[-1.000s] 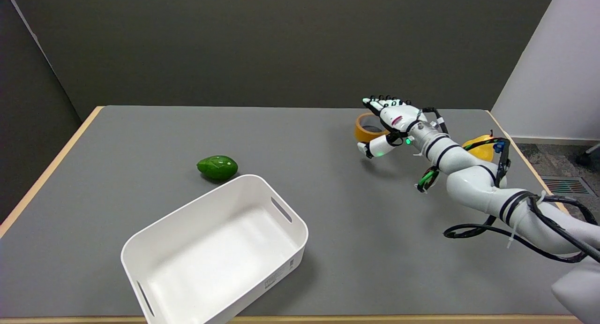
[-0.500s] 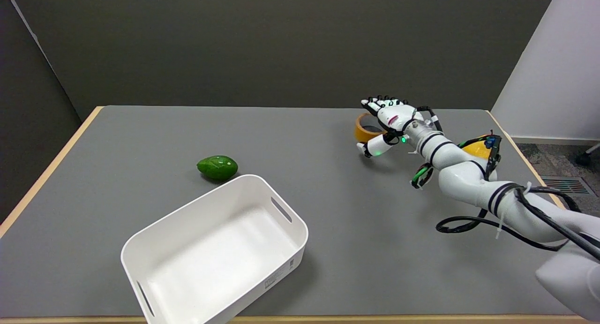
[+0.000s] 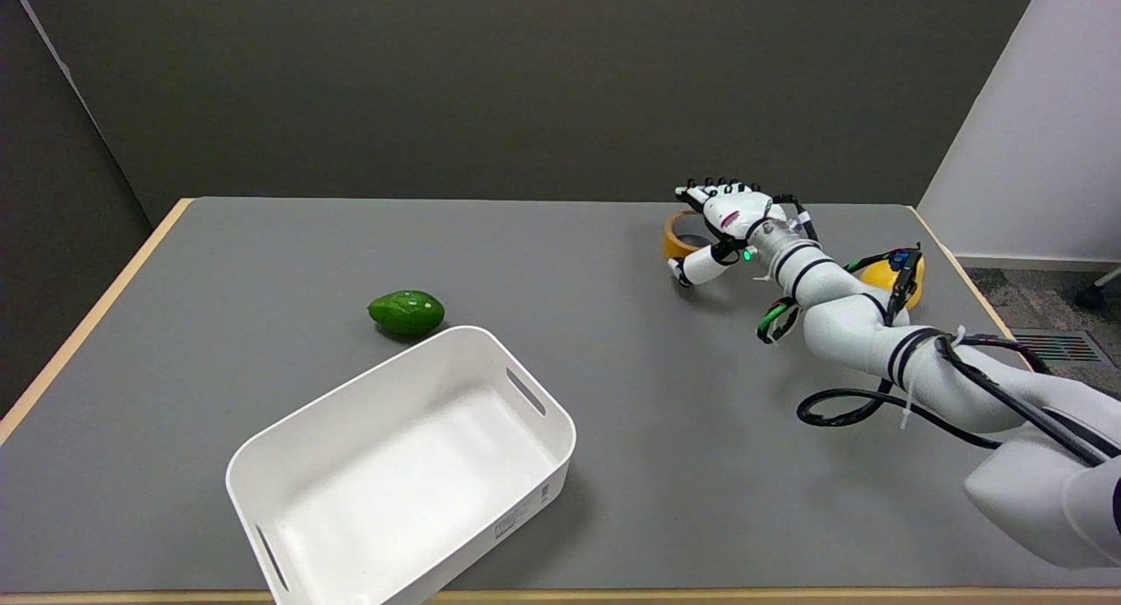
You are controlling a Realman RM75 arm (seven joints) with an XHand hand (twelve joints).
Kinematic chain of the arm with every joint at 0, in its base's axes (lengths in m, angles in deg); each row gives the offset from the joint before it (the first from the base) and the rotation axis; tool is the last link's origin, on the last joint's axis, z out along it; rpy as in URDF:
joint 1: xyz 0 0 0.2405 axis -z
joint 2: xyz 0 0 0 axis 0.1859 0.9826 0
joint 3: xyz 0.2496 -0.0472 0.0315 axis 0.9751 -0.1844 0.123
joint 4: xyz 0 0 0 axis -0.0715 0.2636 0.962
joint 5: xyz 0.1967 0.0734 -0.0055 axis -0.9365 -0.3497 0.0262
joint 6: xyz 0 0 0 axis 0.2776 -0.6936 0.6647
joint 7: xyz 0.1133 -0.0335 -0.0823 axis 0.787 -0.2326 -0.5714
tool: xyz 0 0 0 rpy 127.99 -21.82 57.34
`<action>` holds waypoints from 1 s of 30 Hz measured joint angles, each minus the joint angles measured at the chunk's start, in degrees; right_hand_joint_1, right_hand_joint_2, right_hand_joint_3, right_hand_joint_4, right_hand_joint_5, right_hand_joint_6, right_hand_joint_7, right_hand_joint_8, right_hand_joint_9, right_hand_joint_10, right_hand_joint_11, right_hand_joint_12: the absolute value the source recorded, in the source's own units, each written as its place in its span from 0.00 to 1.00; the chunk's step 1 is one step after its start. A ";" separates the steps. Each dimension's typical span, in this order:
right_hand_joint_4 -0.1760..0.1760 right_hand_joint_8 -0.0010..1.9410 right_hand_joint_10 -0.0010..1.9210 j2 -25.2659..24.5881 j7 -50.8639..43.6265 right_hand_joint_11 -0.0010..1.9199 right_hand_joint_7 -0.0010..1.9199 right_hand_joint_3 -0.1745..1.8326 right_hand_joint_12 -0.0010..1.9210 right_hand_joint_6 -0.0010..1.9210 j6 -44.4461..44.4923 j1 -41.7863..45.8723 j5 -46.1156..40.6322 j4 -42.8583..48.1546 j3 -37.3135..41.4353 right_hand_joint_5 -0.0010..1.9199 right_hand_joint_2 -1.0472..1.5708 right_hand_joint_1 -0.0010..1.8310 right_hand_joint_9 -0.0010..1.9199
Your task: Pick up yellow tape.
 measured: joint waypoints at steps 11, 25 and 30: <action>0.73 0.25 0.47 -1.17 -0.04 0.16 0.23 0.56 0.77 0.27 1.37 -1.32 -0.10 -2.59 -0.88 0.13 0.65 0.40 0.21; 0.07 0.72 0.67 -1.97 -0.01 0.40 0.44 0.15 0.89 0.78 3.92 -1.15 -0.23 -2.58 -1.19 0.28 0.86 0.65 0.43; 0.07 0.71 0.67 -2.02 -0.05 0.43 0.45 0.17 0.92 0.78 4.77 -0.53 -0.23 -1.66 -1.26 0.29 0.86 0.65 0.44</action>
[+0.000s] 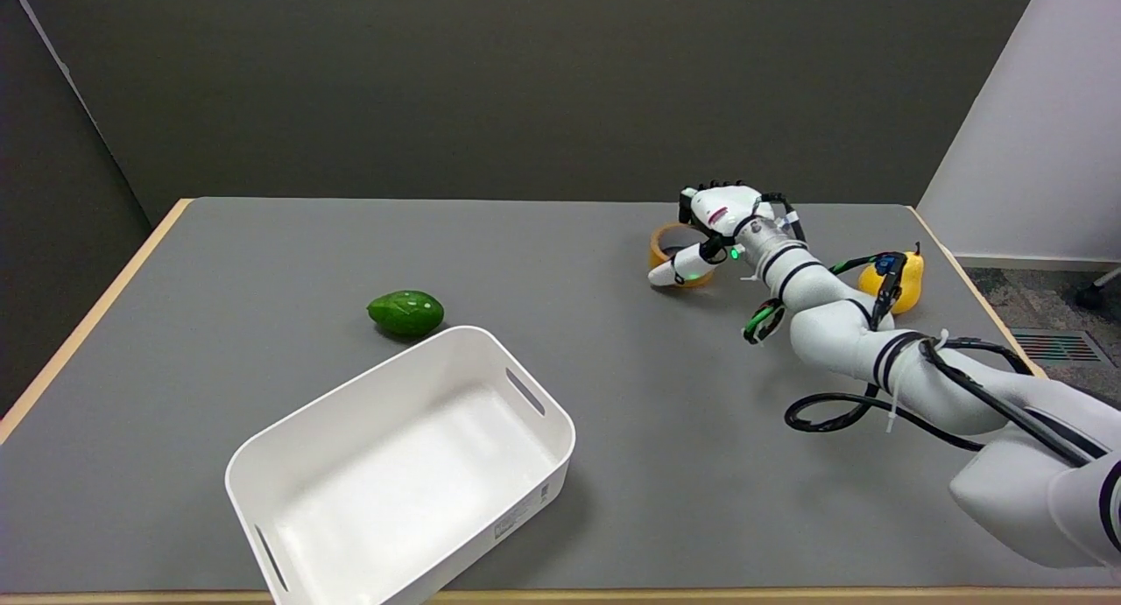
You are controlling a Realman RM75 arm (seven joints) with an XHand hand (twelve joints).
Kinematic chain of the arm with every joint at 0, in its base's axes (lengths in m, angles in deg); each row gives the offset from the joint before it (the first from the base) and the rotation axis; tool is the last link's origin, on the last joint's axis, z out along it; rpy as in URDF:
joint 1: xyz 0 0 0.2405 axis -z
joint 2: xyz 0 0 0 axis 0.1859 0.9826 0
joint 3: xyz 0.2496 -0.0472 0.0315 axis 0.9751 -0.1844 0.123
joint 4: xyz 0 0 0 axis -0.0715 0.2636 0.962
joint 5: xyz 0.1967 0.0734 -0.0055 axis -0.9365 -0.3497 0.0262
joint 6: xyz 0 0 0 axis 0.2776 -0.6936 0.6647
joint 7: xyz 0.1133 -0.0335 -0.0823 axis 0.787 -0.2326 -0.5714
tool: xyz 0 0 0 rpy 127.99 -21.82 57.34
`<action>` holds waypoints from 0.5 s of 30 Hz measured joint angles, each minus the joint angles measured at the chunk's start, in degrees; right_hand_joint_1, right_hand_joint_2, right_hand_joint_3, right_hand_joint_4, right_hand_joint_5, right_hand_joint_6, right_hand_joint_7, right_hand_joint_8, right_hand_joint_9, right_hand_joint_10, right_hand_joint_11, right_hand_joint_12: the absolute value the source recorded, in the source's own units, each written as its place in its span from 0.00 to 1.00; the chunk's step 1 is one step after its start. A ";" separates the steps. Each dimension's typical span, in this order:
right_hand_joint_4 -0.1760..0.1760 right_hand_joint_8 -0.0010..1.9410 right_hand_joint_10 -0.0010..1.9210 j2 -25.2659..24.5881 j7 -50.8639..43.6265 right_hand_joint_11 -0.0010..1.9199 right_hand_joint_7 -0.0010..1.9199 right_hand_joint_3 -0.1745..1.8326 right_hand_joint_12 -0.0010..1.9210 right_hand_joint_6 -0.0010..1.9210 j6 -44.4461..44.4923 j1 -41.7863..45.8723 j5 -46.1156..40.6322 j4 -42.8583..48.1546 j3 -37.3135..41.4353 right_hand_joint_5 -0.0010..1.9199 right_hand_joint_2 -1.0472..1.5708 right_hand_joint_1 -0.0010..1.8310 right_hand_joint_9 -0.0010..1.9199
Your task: Pick up yellow tape.
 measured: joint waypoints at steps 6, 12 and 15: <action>0.07 0.72 0.68 0.25 -0.02 0.44 0.45 0.18 0.94 0.78 1.50 0.83 0.11 1.81 0.11 0.29 0.85 0.65 0.45; 0.06 0.72 0.68 1.09 -0.01 0.44 0.45 0.18 0.95 0.78 3.34 1.96 0.10 5.06 0.73 0.29 0.85 0.65 0.45; 0.06 0.73 0.68 1.76 -0.02 0.45 0.44 0.17 0.96 0.78 4.38 2.84 0.09 7.55 1.40 0.28 0.86 0.65 0.45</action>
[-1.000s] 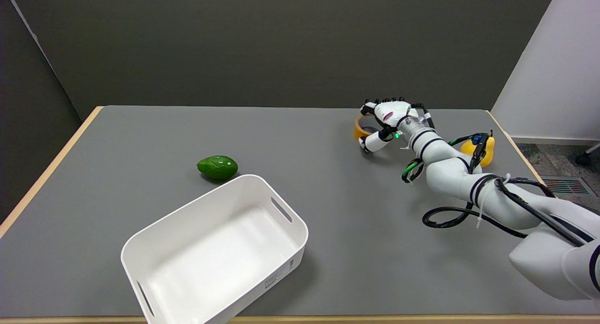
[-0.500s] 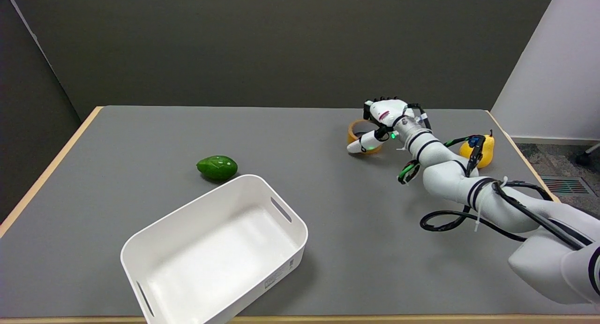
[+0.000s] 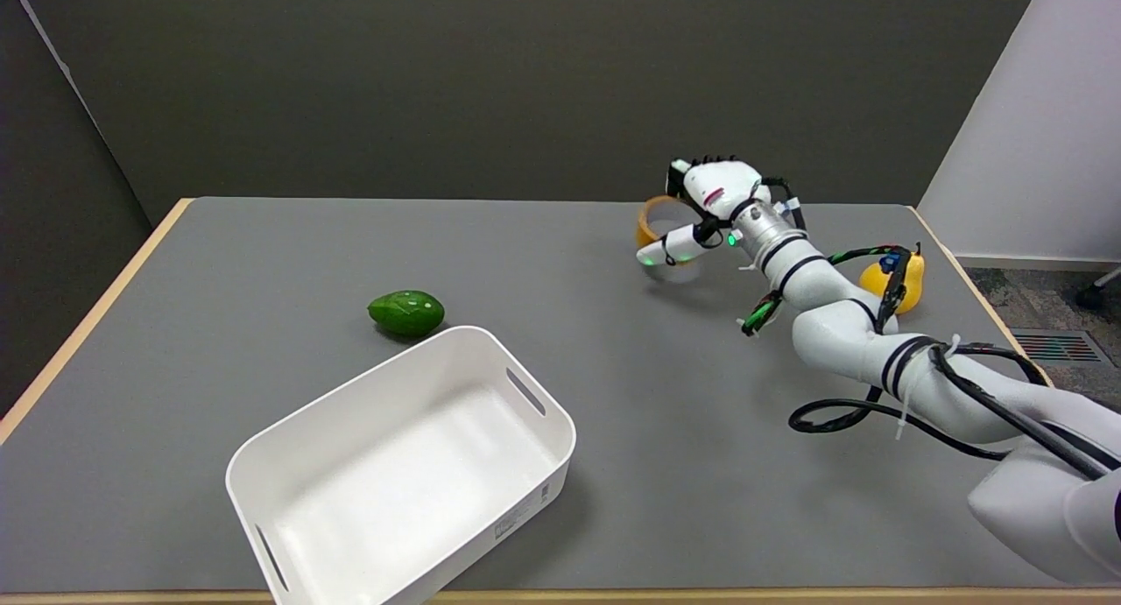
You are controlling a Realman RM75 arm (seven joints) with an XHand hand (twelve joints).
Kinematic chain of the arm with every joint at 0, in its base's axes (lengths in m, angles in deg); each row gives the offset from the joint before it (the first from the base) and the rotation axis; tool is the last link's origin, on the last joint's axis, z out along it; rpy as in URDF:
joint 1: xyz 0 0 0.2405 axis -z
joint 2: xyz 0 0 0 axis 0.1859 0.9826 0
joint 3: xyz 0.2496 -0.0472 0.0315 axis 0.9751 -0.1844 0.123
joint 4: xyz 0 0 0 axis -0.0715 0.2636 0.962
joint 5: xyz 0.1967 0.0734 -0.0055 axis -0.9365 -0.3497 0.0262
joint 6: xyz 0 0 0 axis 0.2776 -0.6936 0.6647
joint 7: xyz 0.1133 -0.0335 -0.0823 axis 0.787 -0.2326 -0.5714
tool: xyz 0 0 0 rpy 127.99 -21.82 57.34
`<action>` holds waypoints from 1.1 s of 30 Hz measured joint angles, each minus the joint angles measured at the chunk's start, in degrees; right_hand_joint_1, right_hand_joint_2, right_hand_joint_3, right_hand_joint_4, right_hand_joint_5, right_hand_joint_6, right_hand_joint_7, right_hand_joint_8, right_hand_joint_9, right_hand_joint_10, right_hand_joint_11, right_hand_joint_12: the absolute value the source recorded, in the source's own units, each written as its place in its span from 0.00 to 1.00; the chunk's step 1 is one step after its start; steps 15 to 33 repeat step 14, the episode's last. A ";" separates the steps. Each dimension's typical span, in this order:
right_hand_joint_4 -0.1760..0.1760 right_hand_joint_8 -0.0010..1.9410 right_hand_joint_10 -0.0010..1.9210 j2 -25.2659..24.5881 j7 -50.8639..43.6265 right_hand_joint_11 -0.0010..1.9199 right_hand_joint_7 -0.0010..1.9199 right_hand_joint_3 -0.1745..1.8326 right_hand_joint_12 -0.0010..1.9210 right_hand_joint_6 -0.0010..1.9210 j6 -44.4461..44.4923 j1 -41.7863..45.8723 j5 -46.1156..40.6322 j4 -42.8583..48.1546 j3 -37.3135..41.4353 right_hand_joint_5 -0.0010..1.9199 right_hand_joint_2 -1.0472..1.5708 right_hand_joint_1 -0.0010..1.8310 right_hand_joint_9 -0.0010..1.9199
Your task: Pick up yellow tape.
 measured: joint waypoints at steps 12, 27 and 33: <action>0.07 0.73 0.68 4.34 5.81 0.46 0.44 0.18 0.97 0.78 7.11 8.54 -0.05 18.10 5.23 0.29 0.85 0.65 0.44; 0.07 0.74 0.68 5.00 7.71 0.46 0.44 0.18 0.99 0.79 8.18 10.67 -0.06 21.74 5.99 0.28 0.86 0.64 0.44; 0.07 0.74 0.68 5.00 7.71 0.46 0.44 0.18 0.99 0.79 8.18 10.67 -0.06 21.74 5.99 0.28 0.86 0.64 0.44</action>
